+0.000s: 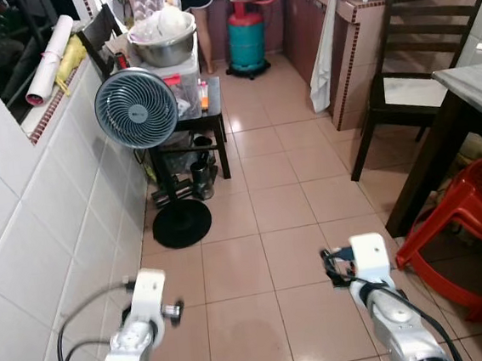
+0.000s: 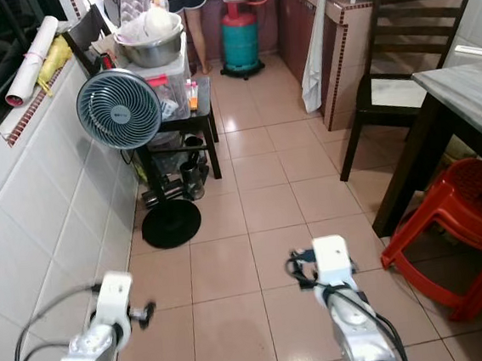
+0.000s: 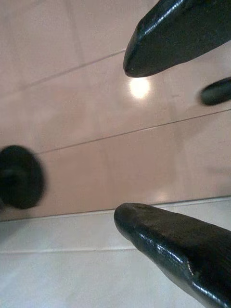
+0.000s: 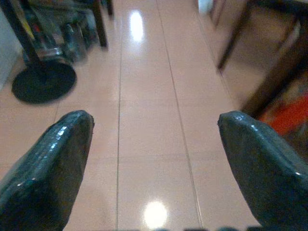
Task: Setting the table
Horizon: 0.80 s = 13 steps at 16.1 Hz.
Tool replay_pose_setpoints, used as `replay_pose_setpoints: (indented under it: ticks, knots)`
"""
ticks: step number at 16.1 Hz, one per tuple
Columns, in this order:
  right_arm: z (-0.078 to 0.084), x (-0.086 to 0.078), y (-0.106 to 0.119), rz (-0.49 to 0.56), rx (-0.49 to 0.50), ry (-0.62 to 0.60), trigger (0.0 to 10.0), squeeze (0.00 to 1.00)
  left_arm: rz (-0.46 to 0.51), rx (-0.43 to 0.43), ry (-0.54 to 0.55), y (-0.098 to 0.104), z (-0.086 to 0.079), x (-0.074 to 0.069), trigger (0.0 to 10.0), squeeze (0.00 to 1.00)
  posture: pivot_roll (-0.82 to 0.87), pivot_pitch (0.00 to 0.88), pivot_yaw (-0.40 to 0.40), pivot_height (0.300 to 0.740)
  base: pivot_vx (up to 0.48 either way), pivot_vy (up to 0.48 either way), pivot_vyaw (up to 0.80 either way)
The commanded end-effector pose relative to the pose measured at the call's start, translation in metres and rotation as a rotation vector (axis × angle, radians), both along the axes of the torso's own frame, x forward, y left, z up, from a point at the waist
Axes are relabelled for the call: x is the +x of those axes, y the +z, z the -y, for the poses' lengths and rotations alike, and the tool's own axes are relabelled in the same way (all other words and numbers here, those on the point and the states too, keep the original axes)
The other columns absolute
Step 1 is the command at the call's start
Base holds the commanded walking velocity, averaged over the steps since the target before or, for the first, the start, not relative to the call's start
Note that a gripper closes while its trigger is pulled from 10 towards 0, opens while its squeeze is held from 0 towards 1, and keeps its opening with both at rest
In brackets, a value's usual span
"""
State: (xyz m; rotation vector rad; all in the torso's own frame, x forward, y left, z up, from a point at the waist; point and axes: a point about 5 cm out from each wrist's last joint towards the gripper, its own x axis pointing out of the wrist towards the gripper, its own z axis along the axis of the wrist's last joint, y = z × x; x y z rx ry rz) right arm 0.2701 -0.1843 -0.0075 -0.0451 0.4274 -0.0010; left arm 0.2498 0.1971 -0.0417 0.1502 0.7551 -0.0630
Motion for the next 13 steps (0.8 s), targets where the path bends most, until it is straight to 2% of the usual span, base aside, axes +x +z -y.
replay_pose_setpoints:
  ticks: [1,2,3,5,7,9,13]
  knots:
    - [0.003,-0.01,-0.014,-0.071,0.049,-0.05,10.0,0.0,-0.056,-0.014,0.036,-0.007,-0.004,-0.01,10.0,0.0,-0.11,0.0,0.029,0.74,0.0,0.0,0.0]
    - [0.0,-0.015,-0.022,-0.123,0.104,-0.071,10.0,0.0,-0.074,-0.01,0.041,-0.01,-0.005,-0.013,10.0,0.0,-0.11,0.0,0.029,0.74,0.0,0.0,0.0]
    - [0.002,-0.015,-0.025,-0.157,0.113,-0.091,10.0,0.0,-0.091,-0.002,0.03,-0.013,-0.005,-0.018,10.0,0.0,-0.13,0.0,0.03,0.74,0.0,0.0,0.8]
    - [-0.004,-0.013,-0.025,-0.165,0.086,-0.032,10.0,0.0,-0.095,-0.005,0.027,-0.013,-0.004,-0.019,10.0,0.0,-0.13,0.0,0.03,0.74,0.0,0.0,0.8]
    - [-0.005,-0.013,-0.026,-0.174,0.093,-0.026,10.0,0.0,-0.103,0.002,0.025,-0.014,-0.005,-0.019,10.0,0.0,-0.14,0.0,0.033,0.74,0.0,0.0,0.78]
    - [0.0,-0.017,-0.03,-0.215,0.153,-0.087,10.0,0.0,-0.106,0.006,0.031,-0.014,-0.006,-0.02,10.0,0.0,-0.14,0.0,0.037,0.74,0.0,0.0,0.0]
    - [-0.001,-0.017,-0.031,-0.234,0.141,-0.067,10.0,0.0,-0.118,0.007,0.032,-0.016,-0.009,-0.024,10.0,0.0,-0.14,0.0,0.036,0.74,0.185,0.0,0.0]
